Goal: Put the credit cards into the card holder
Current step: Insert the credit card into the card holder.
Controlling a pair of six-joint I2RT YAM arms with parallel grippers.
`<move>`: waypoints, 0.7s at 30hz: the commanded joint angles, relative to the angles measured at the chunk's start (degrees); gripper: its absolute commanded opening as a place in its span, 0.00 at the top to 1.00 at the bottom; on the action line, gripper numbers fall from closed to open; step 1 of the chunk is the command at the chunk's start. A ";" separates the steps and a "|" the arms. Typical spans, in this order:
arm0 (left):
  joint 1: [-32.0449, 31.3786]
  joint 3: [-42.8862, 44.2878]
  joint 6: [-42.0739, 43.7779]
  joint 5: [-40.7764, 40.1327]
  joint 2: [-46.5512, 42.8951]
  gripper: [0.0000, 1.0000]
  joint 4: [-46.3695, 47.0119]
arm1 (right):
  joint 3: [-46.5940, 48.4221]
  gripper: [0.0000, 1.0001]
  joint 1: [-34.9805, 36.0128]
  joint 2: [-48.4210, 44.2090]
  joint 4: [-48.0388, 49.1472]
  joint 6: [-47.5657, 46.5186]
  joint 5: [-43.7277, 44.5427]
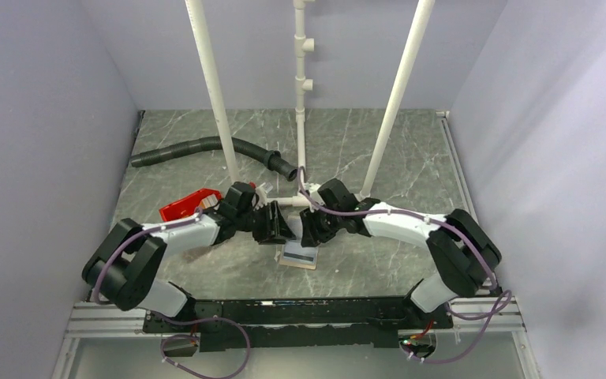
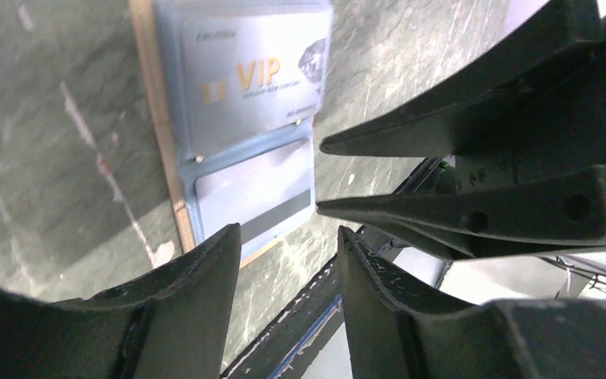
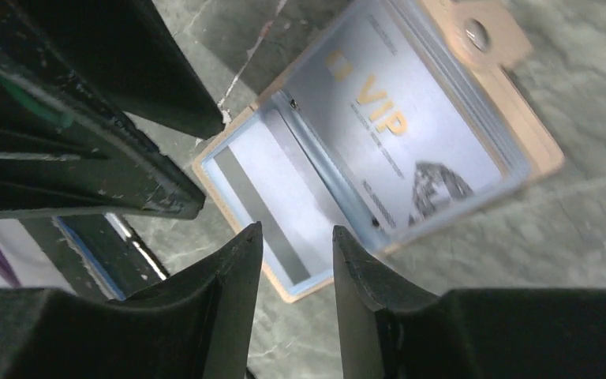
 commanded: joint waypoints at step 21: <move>-0.10 6.21 8.84 -0.35 12.79 0.73 -2.39 | -16.79 0.69 -3.45 -7.83 11.93 47.71 -5.95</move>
